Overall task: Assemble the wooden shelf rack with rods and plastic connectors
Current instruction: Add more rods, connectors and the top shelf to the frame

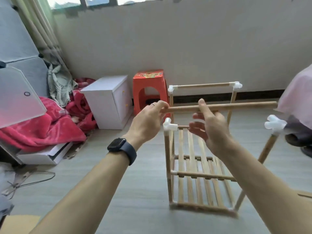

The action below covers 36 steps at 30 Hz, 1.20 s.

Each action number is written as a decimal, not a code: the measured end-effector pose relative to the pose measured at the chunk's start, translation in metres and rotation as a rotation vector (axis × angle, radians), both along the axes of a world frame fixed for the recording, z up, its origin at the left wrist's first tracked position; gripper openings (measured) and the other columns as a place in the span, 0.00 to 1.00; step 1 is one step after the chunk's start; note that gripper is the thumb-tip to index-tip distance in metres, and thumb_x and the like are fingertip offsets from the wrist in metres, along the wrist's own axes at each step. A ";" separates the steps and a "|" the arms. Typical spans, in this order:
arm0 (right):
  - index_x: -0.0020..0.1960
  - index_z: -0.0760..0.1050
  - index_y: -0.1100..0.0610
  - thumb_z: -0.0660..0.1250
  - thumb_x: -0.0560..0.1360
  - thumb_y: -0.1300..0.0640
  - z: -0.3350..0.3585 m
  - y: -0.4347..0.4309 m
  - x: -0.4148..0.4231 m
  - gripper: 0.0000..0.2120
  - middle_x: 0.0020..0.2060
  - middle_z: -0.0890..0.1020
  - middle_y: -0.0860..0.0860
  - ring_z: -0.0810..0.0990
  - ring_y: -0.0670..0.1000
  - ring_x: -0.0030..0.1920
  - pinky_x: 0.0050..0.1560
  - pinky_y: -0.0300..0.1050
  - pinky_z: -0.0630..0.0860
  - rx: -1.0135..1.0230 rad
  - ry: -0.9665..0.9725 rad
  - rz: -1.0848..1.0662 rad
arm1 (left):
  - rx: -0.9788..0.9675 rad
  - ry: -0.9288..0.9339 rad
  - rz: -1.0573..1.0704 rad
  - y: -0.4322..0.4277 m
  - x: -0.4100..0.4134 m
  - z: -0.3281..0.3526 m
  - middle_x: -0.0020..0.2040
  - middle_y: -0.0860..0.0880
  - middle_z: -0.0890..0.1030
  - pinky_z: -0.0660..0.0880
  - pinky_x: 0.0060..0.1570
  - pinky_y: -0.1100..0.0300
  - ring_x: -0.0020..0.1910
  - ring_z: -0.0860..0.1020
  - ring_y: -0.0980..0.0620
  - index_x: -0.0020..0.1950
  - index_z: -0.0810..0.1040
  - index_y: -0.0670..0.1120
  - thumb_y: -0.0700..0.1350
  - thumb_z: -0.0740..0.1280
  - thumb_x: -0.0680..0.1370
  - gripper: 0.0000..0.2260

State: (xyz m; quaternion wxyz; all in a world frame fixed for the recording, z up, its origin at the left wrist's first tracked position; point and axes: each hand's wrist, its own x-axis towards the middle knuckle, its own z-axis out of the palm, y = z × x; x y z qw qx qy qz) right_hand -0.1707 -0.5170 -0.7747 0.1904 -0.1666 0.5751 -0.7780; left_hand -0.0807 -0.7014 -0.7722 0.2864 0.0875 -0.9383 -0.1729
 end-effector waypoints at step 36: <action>0.43 0.77 0.58 0.63 0.83 0.51 -0.042 0.022 -0.028 0.14 0.30 0.81 0.50 0.83 0.50 0.32 0.34 0.43 0.80 -0.019 -0.034 -0.245 | 1.375 0.205 0.087 0.025 -0.046 -0.064 0.23 0.55 0.67 0.66 0.26 0.65 0.22 0.66 0.57 0.42 0.73 0.46 0.50 0.62 0.80 0.10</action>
